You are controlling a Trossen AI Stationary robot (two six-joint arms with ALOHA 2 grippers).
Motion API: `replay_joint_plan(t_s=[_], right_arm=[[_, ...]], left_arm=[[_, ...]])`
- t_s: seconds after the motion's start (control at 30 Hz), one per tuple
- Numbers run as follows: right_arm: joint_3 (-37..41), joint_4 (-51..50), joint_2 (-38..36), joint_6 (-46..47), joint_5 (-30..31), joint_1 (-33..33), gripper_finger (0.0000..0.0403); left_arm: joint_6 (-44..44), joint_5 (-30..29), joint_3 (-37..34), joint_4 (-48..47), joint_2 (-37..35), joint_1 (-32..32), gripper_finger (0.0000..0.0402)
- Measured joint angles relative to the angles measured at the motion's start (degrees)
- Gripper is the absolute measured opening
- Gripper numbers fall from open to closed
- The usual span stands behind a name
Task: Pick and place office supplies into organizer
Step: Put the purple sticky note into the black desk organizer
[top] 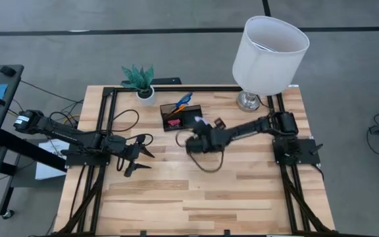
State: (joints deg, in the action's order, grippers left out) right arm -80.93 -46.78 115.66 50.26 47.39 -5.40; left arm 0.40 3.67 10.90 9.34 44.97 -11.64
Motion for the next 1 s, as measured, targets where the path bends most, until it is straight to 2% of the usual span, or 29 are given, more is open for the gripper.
replay_joint_plan(t_s=[0.23, 0.53, 0.7, 0.8, 1.0], right_arm=[[-2.27, 12.9, -0.12, -15.36, -6.17, 6.83, 0.0003], [-2.27, 13.92, -0.14, -17.79, -10.18, 12.35, 0.0003], [-2.27, 14.31, -0.16, -17.8, -10.71, 12.6, 0.0007], [-2.27, 15.19, -0.17, -18.35, -11.31, 12.52, 0.0038], [-2.27, 18.33, -0.16, -20.33, -13.4, 12.23, 0.0127]], left_arm=[[0.02, -0.01, 0.0, 0.0, 0.0, -0.02, 0.0223], [0.01, 0.01, 0.0, 0.0, 0.0, 0.0, 0.0223], [0.02, 0.01, 0.0, 0.0, 0.0, 0.0, 0.0223], [0.02, 0.0, 0.0, 0.0, -0.01, -0.01, 0.0223], [0.02, 0.01, 0.0, 0.0, 0.0, -0.01, 0.0223]])
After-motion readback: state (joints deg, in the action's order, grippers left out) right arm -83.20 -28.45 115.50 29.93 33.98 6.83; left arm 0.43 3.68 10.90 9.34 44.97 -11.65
